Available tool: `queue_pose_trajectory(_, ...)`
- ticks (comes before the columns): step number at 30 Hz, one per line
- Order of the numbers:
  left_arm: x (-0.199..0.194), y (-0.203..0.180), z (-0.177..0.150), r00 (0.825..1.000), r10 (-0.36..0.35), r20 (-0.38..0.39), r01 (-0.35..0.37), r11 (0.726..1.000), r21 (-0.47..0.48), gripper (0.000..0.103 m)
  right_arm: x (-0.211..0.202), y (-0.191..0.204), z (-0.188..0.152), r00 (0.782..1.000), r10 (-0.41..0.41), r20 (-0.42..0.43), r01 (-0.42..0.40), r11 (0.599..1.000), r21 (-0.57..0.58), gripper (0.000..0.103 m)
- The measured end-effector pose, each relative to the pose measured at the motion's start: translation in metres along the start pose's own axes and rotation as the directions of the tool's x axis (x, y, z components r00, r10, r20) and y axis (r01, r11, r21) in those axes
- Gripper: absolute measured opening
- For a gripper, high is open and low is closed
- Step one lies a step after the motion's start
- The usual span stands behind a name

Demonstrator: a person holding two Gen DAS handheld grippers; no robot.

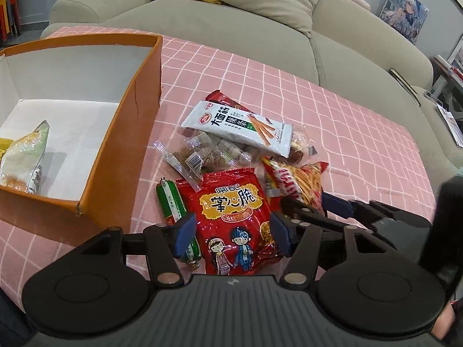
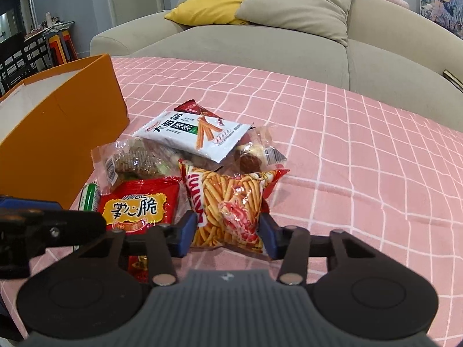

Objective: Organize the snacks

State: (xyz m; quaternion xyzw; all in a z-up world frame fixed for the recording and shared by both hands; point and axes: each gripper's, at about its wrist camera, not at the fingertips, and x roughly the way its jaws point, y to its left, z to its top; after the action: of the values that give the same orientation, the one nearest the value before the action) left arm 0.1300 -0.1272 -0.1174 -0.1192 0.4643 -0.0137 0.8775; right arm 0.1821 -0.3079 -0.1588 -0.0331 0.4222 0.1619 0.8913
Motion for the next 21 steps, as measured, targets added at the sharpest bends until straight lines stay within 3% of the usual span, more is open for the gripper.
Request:
queue_pose_trajectory(4,0.004,-0.005,0.000,1.000,-0.006,0.002,0.006,1.000,0.019,0.076,-0.015,-0.008,-0.007,0.999,-0.039,0.002,0.039,0.999,0.033,0.039)
queue_pose_trajectory(17,0.041,-0.027,0.002,0.994,0.095,-0.059,-0.093,0.995,0.030,0.079,-0.032,-0.013,-0.028,0.996,-0.080,0.039,0.080,0.997,0.018,0.040)
queue_pose_trajectory(21,0.049,-0.026,0.004,0.988,0.129,-0.087,-0.129,0.992,0.008,0.088,-0.032,-0.010,-0.030,0.996,-0.082,0.048,0.081,0.997,0.006,0.040)
